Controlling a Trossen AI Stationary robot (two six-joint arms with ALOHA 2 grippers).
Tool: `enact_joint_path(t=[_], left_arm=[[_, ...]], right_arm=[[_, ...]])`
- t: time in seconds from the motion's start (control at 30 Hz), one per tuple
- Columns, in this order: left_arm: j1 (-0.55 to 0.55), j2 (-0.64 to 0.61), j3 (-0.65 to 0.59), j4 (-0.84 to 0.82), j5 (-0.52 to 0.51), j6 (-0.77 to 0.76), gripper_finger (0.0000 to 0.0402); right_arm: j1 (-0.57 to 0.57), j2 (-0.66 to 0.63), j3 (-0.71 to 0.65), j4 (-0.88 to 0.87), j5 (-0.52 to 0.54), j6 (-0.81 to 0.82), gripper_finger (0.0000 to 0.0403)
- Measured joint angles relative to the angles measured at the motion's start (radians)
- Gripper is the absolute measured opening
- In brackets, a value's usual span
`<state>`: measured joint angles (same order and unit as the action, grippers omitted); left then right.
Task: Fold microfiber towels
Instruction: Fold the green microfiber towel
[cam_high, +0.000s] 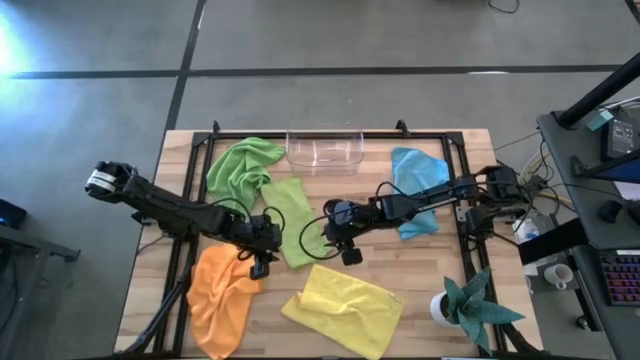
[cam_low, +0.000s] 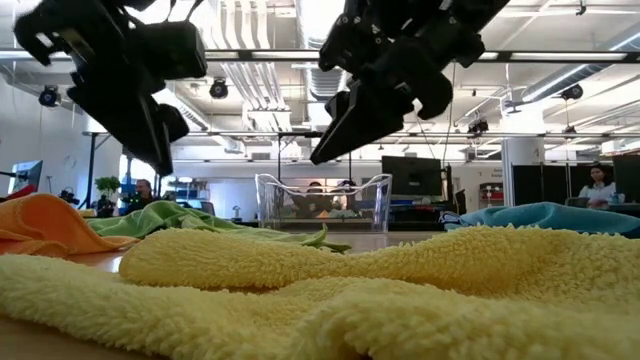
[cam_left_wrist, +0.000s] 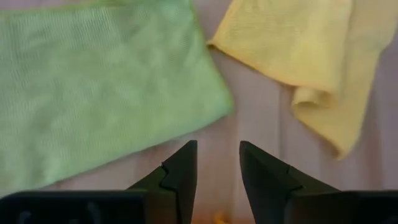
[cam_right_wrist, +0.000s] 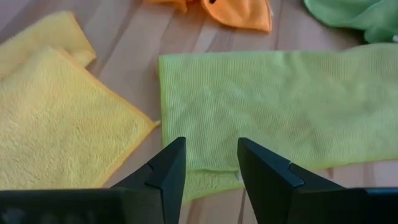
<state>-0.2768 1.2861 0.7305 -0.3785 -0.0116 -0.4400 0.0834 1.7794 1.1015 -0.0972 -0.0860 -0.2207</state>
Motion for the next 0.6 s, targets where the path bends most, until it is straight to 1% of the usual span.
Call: enact_joint_path(t=[0.13,0.2,0.3,0.37,0.47,0.6], left_arm=[[0.008,0.0,0.082,-0.014,-0.008,-0.131,0.0113],[0.015,0.0,0.132,-0.056,-0.029,-0.146,0.0129],[0.021,0.003,0.2,-0.139,-0.075,-0.147,0.0162],[0.022,0.003,0.223,-0.169,-0.099,-0.107,0.0187],[0.019,0.003,0.23,-0.143,-0.104,-0.015,0.0216],[0.003,0.028,0.193,-0.082,-0.11,0.07,0.0227]], right_arm=[[0.002,0.008,0.029,-0.001,0.0,0.007,0.0144],[0.002,0.011,0.043,-0.014,0.0,0.006,0.0144],[0.002,0.011,0.062,-0.043,0.0,0.003,0.0148],[0.002,0.011,0.07,-0.047,0.0,-0.001,0.0154],[0.002,0.011,0.071,-0.047,-0.004,-0.045,0.0165],[0.002,0.011,0.051,-0.045,-0.028,-0.087,0.0173]])
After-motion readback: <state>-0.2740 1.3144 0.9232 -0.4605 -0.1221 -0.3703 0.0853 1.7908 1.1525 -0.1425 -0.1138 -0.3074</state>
